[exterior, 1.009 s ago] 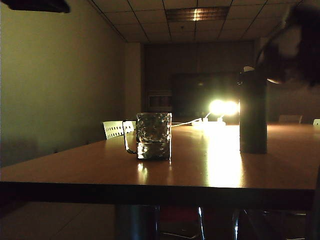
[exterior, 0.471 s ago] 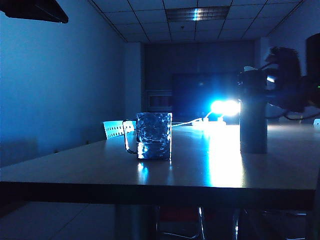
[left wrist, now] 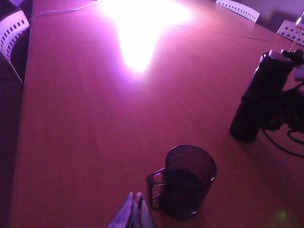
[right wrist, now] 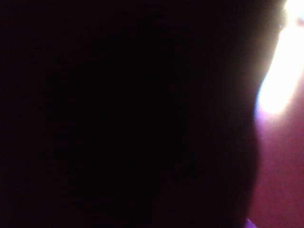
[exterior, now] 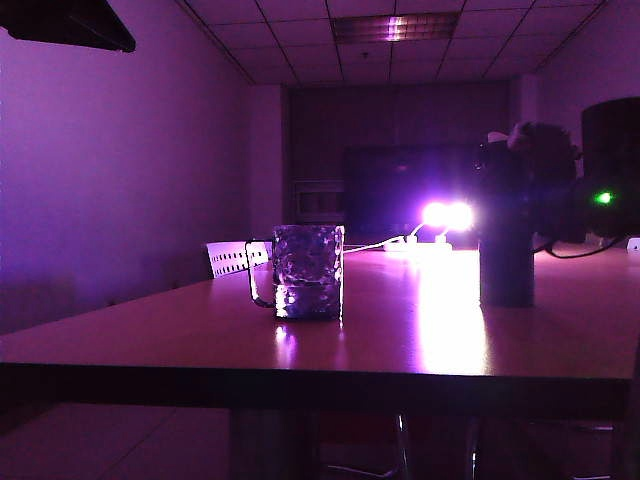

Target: Pick up the black thermos cup, pour some water from it into the cup, and then put the thermos cup back on the table.

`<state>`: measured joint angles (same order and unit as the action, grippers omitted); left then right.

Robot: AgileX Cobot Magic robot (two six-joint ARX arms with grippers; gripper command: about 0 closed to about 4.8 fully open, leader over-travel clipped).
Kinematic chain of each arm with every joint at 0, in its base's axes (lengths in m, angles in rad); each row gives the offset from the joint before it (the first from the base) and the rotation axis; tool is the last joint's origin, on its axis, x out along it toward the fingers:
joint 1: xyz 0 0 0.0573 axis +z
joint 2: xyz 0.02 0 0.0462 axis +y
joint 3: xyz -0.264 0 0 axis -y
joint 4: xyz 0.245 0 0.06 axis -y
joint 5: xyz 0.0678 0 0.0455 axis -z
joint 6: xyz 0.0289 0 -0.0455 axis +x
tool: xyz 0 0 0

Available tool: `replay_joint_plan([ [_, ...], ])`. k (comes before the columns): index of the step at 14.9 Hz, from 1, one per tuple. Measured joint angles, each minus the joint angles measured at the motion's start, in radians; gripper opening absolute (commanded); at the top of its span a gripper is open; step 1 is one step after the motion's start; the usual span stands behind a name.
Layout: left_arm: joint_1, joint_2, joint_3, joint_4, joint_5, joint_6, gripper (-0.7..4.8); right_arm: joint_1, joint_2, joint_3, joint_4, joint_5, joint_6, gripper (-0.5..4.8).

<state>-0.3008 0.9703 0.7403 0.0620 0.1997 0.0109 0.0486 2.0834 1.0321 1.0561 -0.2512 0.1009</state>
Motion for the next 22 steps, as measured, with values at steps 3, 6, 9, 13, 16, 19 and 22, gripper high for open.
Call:
replay_joint_plan([
  [3,0.0,0.0,0.0,-0.005,0.0,0.0,-0.06,-0.001,0.005,0.006,-0.008,0.004,-0.008,0.76],
  [6,0.0,0.0,0.0,-0.027,0.003,0.0,-0.05,-0.001,0.0,0.006,-0.012,-0.007,-0.008,0.76],
  [9,0.0,0.002,0.039,-0.145,0.043,0.059,-0.05,0.004,-0.096,-0.006,-0.177,-0.016,-0.018,0.76],
  [13,-0.006,0.001,0.153,-0.275,0.043,0.106,-0.06,0.034,-0.272,-0.003,-0.301,-0.012,-0.208,0.76],
  [16,-0.033,0.002,0.153,-0.29,0.043,0.106,-0.05,0.143,-0.283,-0.003,-0.367,0.015,-0.324,0.76],
  [19,-0.081,0.002,0.153,-0.291,0.042,0.106,-0.05,0.241,-0.283,0.032,-0.477,0.095,-0.43,0.76],
  [22,-0.123,0.002,0.153,-0.291,0.019,0.107,-0.05,0.303,-0.283,0.046,-0.535,0.15,-0.517,0.76],
])
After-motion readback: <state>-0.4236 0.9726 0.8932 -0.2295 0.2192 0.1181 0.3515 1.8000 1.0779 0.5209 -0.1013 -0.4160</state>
